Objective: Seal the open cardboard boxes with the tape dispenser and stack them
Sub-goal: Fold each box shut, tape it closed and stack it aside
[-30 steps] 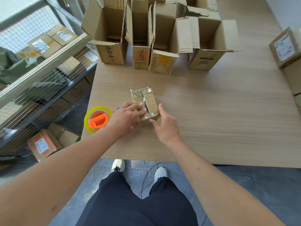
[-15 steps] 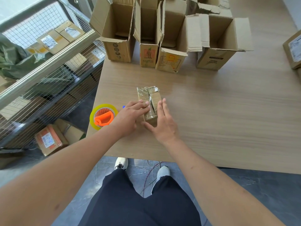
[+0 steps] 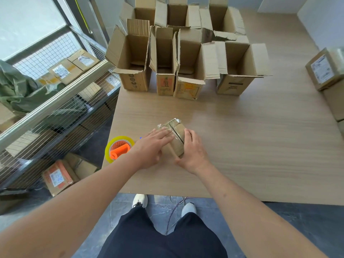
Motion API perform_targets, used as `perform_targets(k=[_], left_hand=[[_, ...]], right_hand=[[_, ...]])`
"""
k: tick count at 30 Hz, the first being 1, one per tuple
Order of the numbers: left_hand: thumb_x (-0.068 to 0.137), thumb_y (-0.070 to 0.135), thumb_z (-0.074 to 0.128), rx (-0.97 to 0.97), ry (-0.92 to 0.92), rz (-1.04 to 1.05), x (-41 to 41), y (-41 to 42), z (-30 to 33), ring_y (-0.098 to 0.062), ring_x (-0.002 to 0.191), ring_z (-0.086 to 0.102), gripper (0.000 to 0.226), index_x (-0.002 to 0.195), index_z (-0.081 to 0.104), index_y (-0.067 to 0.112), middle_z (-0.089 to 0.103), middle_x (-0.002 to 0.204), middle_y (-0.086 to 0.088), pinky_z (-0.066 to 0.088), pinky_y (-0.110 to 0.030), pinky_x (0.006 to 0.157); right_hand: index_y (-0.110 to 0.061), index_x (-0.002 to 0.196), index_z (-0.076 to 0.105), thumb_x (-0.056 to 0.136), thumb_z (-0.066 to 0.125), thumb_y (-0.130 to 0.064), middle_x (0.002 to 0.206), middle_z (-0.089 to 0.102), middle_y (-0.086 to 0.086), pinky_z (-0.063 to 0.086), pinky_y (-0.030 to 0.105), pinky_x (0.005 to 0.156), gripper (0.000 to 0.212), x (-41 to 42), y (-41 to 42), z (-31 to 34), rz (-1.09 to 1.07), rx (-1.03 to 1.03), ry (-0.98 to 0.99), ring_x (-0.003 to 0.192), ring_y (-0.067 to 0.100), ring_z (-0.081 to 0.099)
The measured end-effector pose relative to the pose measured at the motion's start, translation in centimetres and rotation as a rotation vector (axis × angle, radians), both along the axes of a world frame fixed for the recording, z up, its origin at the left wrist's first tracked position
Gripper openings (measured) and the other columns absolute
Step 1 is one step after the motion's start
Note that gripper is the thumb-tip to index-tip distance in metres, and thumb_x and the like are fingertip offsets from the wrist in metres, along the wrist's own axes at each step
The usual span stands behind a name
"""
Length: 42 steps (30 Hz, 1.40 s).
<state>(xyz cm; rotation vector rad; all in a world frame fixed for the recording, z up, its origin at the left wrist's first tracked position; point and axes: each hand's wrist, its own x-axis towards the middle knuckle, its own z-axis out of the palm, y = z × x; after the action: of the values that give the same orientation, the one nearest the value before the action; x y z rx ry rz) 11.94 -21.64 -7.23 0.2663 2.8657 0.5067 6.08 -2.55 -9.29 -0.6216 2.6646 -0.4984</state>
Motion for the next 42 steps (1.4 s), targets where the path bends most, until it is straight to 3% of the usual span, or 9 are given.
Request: perform_targets(k=[6,14,20,22,24,27,30,36,42], left_hand=[[0.098,0.014,0.055,-0.094,-0.119,0.016,-1.1,0.4,-1.0,-0.022,0.159,0.002,0.071,0.162,0.024,0.022,0.004,0.172,-0.002,0.008,-0.036,0.128],[0.094,0.019,0.058,-0.159,-0.090,-0.016,-1.2,0.9,0.1,-0.026,0.135,0.035,0.065,0.153,0.039,0.035,0.036,0.153,0.003,0.048,-0.042,0.103],[0.094,0.026,0.062,-0.106,0.036,-0.055,0.0,2.1,-0.1,-0.029,0.109,0.049,0.045,0.137,0.056,0.017,0.052,0.118,-0.005,0.044,-0.044,0.099],[0.095,0.018,0.061,-0.013,0.053,-0.004,-0.1,1.9,0.0,-0.030,0.109,0.050,0.035,0.130,0.064,0.017,0.055,0.115,-0.006,0.044,-0.045,0.097],[0.094,0.004,0.059,0.073,0.062,0.029,-0.4,1.6,0.1,-0.034,0.119,0.050,0.041,0.132,0.066,0.015,0.057,0.125,-0.009,0.045,-0.047,0.100],[0.096,-0.001,0.059,0.126,0.095,0.077,-1.2,0.8,0.2,-0.033,0.151,0.031,0.051,0.145,0.057,0.012,0.042,0.157,-0.013,0.041,-0.045,0.114],[0.100,0.012,0.064,0.145,0.071,0.025,-1.6,0.3,0.0,-0.023,0.156,0.020,0.043,0.143,0.061,0.021,0.032,0.165,-0.002,0.041,-0.040,0.114],[0.090,0.012,0.079,0.212,0.072,0.037,-0.8,0.8,-1.1,-0.029,0.146,0.043,0.038,0.127,0.073,0.016,0.050,0.153,-0.010,0.046,-0.046,0.112],[0.070,0.006,0.093,0.152,0.264,-0.039,-0.7,1.7,-1.8,-0.042,0.117,0.067,0.035,0.103,0.082,0.010,0.071,0.122,-0.019,0.062,-0.052,0.082]], right_hand=[[-0.005,0.153,0.028,0.063,0.087,-0.047,0.147,0.028,0.005,0.038,0.036,0.112,0.116,-0.3,1.1,0.0,0.031,-0.086,-0.013,0.135,0.024,0.031],[-0.009,0.160,0.017,0.076,0.081,-0.016,0.165,0.011,0.012,0.017,0.038,0.126,0.106,-1.6,1.4,0.3,0.185,0.086,0.102,0.154,0.031,0.008],[-0.025,0.153,0.043,0.074,0.071,0.011,0.148,0.041,0.005,0.046,0.034,0.095,0.091,-2.3,2.3,0.7,0.249,0.128,0.269,0.119,0.027,0.043],[-0.022,0.153,0.044,0.077,0.069,0.011,0.148,0.043,0.004,0.050,0.036,0.095,0.087,-2.2,2.4,0.6,0.239,0.096,0.262,0.126,0.027,0.043],[-0.021,0.155,0.040,0.080,0.070,0.004,0.158,0.034,0.003,0.047,0.039,0.105,0.085,-1.8,2.5,0.5,0.216,0.078,0.213,0.144,0.028,0.032],[-0.017,0.158,0.032,0.089,0.062,-0.018,0.169,0.015,0.005,0.011,0.040,0.127,0.076,-1.4,2.2,0.1,0.215,0.034,0.115,0.157,0.028,0.004],[-0.015,0.160,0.025,0.093,0.050,-0.029,0.172,0.002,0.005,-0.012,0.035,0.126,0.074,-1.7,2.3,-0.4,0.241,0.019,0.078,0.157,0.024,-0.012],[-0.020,0.160,0.023,0.093,0.032,-0.078,0.172,-0.006,-0.001,-0.016,0.036,0.124,0.089,-3.2,3.3,-1.4,0.327,0.020,0.065,0.154,0.018,-0.023],[-0.025,0.156,0.026,0.090,0.034,-0.082,0.169,-0.013,0.004,-0.013,0.051,0.124,0.087,-3.3,3.2,-1.5,0.327,0.121,0.183,0.154,0.028,-0.024]])
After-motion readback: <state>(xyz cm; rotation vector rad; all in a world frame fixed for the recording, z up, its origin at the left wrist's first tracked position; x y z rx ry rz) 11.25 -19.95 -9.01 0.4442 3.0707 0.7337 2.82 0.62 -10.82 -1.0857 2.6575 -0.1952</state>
